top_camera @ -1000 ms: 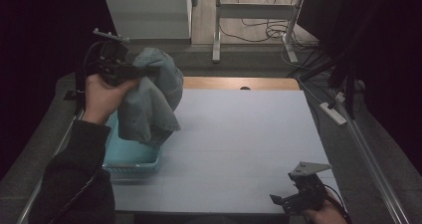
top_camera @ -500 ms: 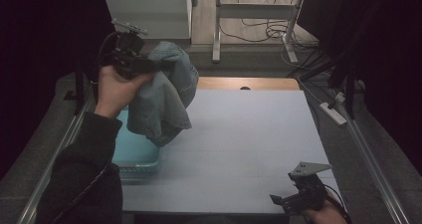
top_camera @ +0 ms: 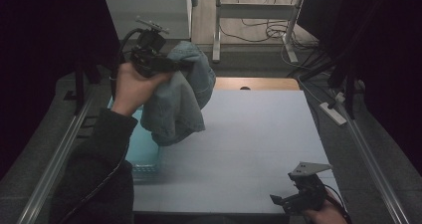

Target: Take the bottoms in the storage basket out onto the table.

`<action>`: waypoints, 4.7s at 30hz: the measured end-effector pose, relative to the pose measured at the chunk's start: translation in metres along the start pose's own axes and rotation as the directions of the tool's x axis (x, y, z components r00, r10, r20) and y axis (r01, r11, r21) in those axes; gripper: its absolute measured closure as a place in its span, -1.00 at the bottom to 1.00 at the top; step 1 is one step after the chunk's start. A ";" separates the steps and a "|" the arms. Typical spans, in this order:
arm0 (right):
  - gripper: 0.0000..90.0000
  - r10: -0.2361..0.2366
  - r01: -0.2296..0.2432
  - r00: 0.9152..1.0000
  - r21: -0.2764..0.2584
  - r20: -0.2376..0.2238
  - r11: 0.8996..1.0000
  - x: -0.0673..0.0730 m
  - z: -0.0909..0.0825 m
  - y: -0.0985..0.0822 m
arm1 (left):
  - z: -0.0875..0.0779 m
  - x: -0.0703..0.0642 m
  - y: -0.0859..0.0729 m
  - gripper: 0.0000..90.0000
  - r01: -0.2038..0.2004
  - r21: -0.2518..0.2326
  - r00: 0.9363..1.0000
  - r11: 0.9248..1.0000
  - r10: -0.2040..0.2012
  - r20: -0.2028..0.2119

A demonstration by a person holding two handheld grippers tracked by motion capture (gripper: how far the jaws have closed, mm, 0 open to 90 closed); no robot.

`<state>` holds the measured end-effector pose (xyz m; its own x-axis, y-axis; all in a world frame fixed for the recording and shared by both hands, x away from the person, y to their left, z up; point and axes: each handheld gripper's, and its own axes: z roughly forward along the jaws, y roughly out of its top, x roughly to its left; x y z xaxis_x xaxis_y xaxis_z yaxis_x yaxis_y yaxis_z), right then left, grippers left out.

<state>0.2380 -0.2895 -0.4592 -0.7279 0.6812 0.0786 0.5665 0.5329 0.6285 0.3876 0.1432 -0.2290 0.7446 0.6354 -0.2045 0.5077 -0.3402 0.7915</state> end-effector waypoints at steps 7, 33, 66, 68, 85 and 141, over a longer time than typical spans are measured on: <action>-0.97 -0.001 0.001 1.000 -0.001 -0.001 1.000 0.000 0.000 0.000 | 0.013 -0.010 0.006 0.71 -0.019 0.008 0.999 1.000 0.019 0.032; -0.97 0.001 -0.001 1.000 -0.007 -0.005 1.000 0.000 -0.001 -0.001 | 0.080 -0.029 0.004 0.70 -0.080 0.110 0.996 0.991 0.074 0.055; -0.97 -0.008 0.008 1.000 -0.003 -0.006 1.000 0.000 0.000 -0.001 | 0.149 -0.015 -0.061 0.66 -0.154 0.138 0.988 0.978 0.152 0.026; -0.97 -0.006 0.006 1.000 0.000 -0.007 1.000 0.000 0.000 -0.001 | 0.150 -0.013 -0.064 0.66 -0.149 0.130 0.989 0.980 0.147 0.026; -0.97 -0.006 0.006 1.000 0.002 -0.005 1.000 0.000 0.000 -0.001 | 0.149 0.001 -0.095 0.64 -0.077 0.093 0.995 0.993 0.071 0.063; -0.97 -0.016 0.017 1.000 0.012 -0.013 1.000 0.000 0.001 -0.001 | 0.231 -0.008 -0.167 0.37 -0.090 0.338 0.996 0.937 0.083 0.035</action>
<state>0.2375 -0.2892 -0.4601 -0.7422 0.6656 0.0786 0.5590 0.5501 0.6204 0.3971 0.0346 -0.4929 0.7992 0.5799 -0.1582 0.5547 -0.6101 0.5657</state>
